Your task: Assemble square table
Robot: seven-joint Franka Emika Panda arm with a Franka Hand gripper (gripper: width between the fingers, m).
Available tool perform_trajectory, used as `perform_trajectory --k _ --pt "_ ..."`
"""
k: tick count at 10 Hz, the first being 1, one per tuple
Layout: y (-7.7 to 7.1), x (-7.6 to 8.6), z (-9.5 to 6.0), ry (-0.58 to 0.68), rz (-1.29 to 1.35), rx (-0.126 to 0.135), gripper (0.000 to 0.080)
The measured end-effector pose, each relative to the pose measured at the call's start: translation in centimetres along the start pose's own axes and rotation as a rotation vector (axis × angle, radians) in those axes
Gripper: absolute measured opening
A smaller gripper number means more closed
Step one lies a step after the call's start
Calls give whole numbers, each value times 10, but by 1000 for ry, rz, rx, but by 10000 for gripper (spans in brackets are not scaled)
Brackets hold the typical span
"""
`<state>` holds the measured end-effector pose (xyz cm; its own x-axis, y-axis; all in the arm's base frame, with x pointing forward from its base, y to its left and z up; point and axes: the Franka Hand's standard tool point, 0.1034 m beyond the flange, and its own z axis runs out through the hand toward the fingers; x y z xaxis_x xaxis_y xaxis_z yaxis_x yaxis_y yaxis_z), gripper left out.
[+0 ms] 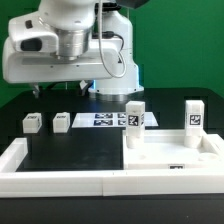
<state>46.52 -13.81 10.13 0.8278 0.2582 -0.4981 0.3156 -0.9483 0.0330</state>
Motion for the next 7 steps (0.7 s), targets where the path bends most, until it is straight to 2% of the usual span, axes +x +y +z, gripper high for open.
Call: perform_trajectory --k 2,4,6,7 --pt "3 -2 2 -5 9 5 648" --pt "2 -12 15 -43 44 27 648" --pt "-5 -22 29 -80 81 79 648" --pt "-8 -24 34 -90 79 82 648"
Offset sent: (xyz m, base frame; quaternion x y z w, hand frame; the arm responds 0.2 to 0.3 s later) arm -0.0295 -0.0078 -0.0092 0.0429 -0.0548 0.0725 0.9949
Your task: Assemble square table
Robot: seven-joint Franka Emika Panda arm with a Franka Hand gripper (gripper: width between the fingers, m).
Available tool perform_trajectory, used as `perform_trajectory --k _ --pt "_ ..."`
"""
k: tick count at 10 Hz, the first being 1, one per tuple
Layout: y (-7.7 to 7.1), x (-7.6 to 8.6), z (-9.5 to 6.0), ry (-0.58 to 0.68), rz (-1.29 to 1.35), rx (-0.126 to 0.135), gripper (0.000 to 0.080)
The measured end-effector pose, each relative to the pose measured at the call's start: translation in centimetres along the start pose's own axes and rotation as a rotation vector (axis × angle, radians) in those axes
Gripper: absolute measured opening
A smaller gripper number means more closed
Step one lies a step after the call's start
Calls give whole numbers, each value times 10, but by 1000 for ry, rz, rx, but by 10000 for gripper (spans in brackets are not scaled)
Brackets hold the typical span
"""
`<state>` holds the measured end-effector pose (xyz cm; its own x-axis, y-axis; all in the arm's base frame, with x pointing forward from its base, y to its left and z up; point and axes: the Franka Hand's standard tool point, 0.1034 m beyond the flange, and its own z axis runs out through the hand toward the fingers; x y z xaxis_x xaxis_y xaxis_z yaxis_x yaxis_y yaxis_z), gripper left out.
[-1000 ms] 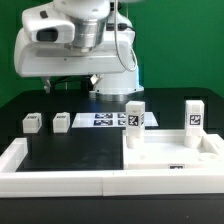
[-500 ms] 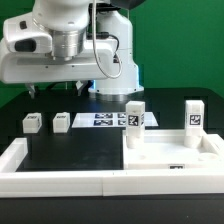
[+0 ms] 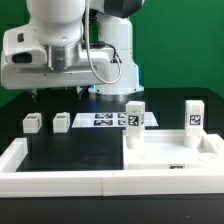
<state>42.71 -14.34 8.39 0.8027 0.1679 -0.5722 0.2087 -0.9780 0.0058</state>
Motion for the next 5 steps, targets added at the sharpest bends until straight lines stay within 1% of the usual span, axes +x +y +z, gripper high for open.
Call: perform_trajectory --k 4,5 --pt "-1 0 3 -22 -3 1 648" --pt "-4 -6 7 -64 19 10 648"
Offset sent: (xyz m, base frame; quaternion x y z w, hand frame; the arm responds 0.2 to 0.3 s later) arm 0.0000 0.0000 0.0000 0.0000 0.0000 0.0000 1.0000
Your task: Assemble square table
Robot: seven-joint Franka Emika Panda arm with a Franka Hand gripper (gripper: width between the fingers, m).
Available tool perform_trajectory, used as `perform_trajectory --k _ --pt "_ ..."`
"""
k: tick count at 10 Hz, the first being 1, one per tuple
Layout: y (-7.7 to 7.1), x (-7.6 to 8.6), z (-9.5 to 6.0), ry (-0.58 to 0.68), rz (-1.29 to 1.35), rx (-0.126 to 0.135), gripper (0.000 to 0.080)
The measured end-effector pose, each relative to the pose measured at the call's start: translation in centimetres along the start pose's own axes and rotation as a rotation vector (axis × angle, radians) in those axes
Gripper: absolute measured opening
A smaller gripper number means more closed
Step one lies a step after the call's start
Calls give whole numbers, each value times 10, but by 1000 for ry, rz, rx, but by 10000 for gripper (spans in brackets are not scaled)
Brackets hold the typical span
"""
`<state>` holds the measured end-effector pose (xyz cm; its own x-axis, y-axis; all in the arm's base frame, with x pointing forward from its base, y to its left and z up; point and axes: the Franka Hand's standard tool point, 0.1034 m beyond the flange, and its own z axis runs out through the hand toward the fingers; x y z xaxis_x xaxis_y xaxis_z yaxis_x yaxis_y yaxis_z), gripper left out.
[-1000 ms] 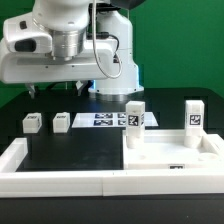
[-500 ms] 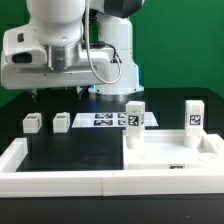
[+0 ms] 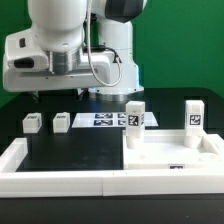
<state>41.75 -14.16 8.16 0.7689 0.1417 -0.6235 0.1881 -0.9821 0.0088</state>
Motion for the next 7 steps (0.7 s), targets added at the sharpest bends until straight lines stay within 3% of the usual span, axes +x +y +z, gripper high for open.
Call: perform_trajectory --k 1,2,4,7 --pt "-4 -6 11 -98 25 15 648" --pt "-5 -4 18 -158 33 12 648" --pt "-5 -4 23 -257 40 16 648" --pt "1 -3 31 -253 45 15 648"
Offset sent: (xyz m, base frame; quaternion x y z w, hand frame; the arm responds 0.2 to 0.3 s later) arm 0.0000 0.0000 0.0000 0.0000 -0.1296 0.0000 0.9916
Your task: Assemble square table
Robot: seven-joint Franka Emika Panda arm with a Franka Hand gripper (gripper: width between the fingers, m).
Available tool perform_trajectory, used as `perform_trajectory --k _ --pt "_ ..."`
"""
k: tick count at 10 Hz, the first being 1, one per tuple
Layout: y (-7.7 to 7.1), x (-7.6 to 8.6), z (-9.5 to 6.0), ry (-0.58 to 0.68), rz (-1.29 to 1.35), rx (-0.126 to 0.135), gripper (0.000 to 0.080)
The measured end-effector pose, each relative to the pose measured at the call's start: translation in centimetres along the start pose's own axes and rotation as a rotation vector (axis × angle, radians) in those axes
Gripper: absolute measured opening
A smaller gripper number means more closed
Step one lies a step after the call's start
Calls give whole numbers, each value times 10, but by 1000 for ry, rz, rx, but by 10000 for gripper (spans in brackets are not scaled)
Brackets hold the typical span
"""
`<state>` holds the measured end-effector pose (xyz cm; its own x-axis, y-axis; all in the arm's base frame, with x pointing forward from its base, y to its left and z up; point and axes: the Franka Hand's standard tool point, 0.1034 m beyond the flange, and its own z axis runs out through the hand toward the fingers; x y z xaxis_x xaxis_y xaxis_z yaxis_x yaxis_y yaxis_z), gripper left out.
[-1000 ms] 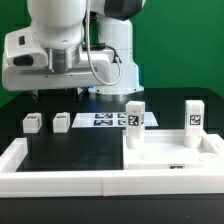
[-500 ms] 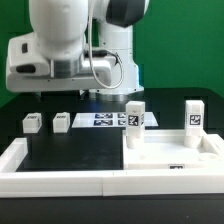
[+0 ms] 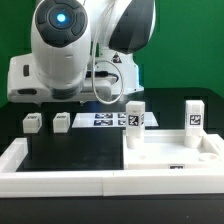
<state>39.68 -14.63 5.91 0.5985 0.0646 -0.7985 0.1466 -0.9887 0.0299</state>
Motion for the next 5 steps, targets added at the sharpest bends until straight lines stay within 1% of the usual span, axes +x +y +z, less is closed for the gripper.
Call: perform_trajectory --k 2,3,5 --pt "0 0 12 -3 2 3 648" --pt "-1 -1 21 -8 1 6 648" --pt "-2 -2 35 -12 0 9 648"
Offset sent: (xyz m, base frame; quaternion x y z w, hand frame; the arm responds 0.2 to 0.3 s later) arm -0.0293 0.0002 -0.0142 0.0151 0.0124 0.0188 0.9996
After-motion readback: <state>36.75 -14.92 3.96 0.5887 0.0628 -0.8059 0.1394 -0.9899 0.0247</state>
